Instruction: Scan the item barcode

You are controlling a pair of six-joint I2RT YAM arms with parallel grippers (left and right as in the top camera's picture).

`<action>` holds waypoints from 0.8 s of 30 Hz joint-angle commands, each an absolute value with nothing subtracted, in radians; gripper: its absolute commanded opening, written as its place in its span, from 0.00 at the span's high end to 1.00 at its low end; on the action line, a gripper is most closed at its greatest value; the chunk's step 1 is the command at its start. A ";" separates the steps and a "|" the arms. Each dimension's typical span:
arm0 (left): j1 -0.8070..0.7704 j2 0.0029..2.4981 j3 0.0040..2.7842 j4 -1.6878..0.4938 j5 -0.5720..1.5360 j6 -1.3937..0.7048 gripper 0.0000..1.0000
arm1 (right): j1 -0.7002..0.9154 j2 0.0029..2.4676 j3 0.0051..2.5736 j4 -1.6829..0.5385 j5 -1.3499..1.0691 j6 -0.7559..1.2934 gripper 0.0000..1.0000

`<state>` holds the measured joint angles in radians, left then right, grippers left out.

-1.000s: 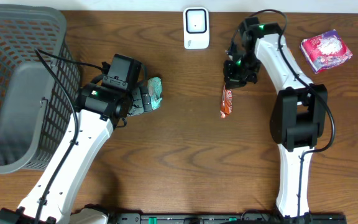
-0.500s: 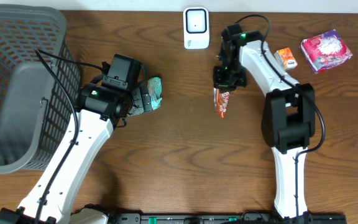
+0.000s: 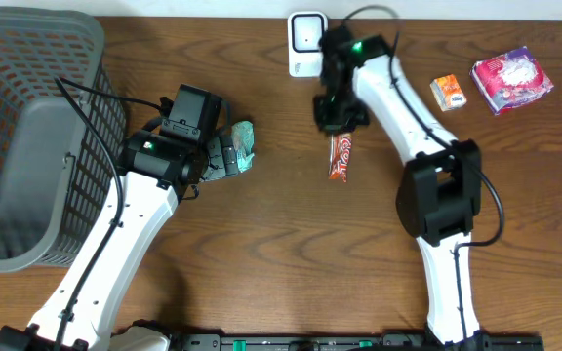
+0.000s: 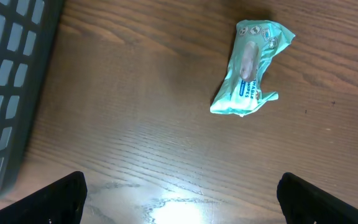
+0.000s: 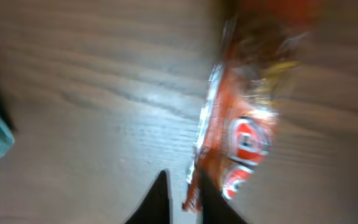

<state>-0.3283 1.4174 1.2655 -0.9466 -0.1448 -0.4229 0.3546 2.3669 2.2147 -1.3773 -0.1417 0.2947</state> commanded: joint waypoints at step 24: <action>-0.327 1.418 1.275 -0.953 -0.158 -0.436 0.02 | 0.171 2.353 2.116 -1.304 -0.038 0.252 0.01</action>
